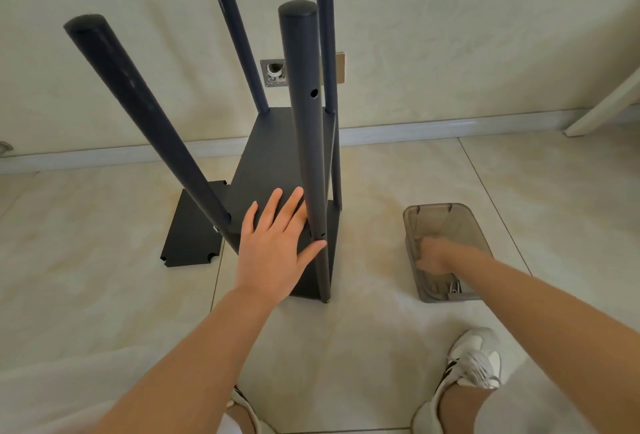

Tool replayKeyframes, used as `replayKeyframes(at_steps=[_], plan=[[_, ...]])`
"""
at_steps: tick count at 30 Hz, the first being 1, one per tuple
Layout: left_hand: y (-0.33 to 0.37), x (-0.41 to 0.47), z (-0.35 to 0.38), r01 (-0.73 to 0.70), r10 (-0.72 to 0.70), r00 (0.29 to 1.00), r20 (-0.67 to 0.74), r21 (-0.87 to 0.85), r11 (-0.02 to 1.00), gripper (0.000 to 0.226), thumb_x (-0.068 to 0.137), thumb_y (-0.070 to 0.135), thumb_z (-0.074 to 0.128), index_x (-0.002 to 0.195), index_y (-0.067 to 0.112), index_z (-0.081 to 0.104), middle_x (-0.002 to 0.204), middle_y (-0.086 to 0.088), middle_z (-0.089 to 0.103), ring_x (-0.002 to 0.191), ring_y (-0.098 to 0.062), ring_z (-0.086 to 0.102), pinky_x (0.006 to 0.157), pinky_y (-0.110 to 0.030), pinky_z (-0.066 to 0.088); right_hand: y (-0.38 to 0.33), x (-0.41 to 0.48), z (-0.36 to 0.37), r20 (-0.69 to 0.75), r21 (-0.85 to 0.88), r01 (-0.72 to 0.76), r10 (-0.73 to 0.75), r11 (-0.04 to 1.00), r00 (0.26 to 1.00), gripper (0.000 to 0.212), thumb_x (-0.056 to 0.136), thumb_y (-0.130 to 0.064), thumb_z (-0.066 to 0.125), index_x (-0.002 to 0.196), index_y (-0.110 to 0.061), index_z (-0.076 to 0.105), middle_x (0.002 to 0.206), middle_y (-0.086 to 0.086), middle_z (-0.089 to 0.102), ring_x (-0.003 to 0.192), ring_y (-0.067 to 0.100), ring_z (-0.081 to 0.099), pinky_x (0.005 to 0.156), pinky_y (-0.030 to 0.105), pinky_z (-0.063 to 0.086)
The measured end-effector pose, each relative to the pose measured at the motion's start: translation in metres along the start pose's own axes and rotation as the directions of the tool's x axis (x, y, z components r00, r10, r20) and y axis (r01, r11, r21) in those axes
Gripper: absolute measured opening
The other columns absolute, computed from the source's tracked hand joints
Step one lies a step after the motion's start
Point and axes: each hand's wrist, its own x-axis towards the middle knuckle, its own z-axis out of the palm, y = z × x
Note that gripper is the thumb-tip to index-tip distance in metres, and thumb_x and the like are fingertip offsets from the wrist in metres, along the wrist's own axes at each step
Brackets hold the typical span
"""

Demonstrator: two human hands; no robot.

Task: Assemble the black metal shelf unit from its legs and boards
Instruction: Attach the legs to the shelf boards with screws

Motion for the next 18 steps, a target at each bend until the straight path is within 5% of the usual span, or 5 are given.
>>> replayKeyframes(at_steps=[3,10,18], plan=[[-0.001,0.000,0.003,-0.007,0.007,1.000,-0.025,0.012,1.000,0.067,0.100,0.067,0.028,0.145,0.024,0.052,0.154,0.000,0.047,0.148,-0.028,0.035,0.118,-0.055,0.030,0.008,0.007,0.033,0.000,0.173,-0.085,0.086,0.981,0.996,0.059,0.104,-0.034,0.040,0.143,0.009,0.026,0.144,0.023,0.045,0.129,0.035,0.048,0.098,0.035,0.042],[-0.002,0.000,0.006,-0.010,0.012,0.998,-0.053,0.033,0.999,0.071,0.097,0.068,0.025,0.145,0.024,0.052,0.152,0.000,0.050,0.147,-0.028,0.037,0.117,-0.054,0.032,-0.007,0.018,0.069,-0.098,0.316,-0.093,0.130,0.944,0.987,0.037,0.103,-0.021,0.042,0.132,0.001,0.045,0.127,0.022,0.055,0.117,0.037,0.055,0.093,0.038,0.044],[-0.001,0.000,0.007,-0.011,0.013,0.998,-0.063,0.031,0.999,0.069,0.099,0.068,0.026,0.144,0.023,0.053,0.152,-0.001,0.050,0.146,-0.029,0.037,0.117,-0.055,0.031,-0.050,0.007,0.089,-0.013,0.279,0.112,-0.113,0.954,0.994,0.050,0.104,-0.029,0.040,0.140,0.005,0.031,0.138,0.026,0.047,0.118,0.039,0.054,0.091,0.038,0.046]])
